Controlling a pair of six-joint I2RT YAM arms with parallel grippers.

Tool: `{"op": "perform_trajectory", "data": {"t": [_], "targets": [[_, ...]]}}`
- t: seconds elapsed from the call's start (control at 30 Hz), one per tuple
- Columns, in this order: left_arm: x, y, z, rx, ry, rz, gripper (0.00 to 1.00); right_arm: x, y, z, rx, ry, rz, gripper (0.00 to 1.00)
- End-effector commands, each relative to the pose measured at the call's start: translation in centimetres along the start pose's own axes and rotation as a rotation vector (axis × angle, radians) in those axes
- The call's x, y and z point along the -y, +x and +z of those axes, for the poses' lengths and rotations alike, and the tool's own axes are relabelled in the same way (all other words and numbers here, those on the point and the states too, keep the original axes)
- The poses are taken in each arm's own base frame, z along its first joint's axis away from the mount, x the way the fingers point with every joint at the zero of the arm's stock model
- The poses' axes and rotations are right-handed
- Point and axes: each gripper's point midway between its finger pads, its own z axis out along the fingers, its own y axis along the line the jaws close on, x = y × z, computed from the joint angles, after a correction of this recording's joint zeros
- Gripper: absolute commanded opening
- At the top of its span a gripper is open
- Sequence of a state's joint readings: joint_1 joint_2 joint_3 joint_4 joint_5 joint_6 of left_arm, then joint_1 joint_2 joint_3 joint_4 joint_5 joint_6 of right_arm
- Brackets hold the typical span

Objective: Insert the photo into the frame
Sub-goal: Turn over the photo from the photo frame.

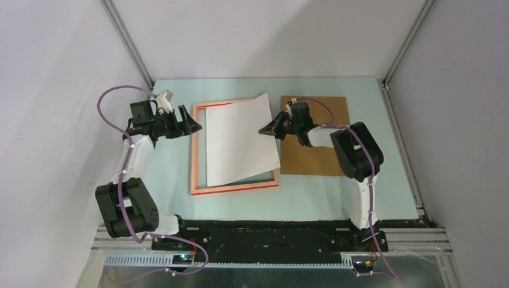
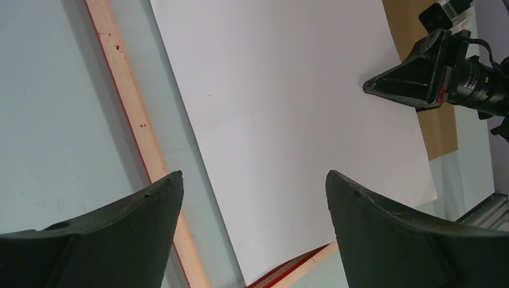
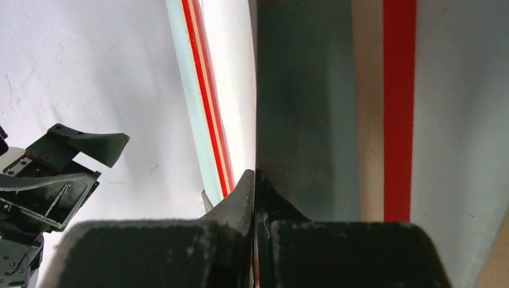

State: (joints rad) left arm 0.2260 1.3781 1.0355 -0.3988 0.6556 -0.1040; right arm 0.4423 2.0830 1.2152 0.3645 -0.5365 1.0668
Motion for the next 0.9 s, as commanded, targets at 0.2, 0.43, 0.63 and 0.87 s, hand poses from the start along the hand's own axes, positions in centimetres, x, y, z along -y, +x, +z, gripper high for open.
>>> {"op": "perform_trajectory", "data": {"t": [0.2,0.43,0.63,0.87], "targets": [[-2.3,-0.7,0.6,0.014,-0.081,0.016,0.93,-0.2,-0.1,1.5,0.036,-0.041,-0.053,0.0],[-3.5,-0.3,1.3,-0.002,-0.126,-0.014,0.93,0.2,0.9,2.8,0.002,-0.031,-0.082,0.0],[-4.1,0.1,1.9,-0.02,-0.132,-0.032,0.93,0.0,1.4,3.6,-0.016,-0.028,-0.111,0.0],[-4.1,0.2,2.0,-0.019,-0.127,-0.04,0.93,0.2,1.3,4.0,-0.007,-0.01,-0.123,0.0]]}}
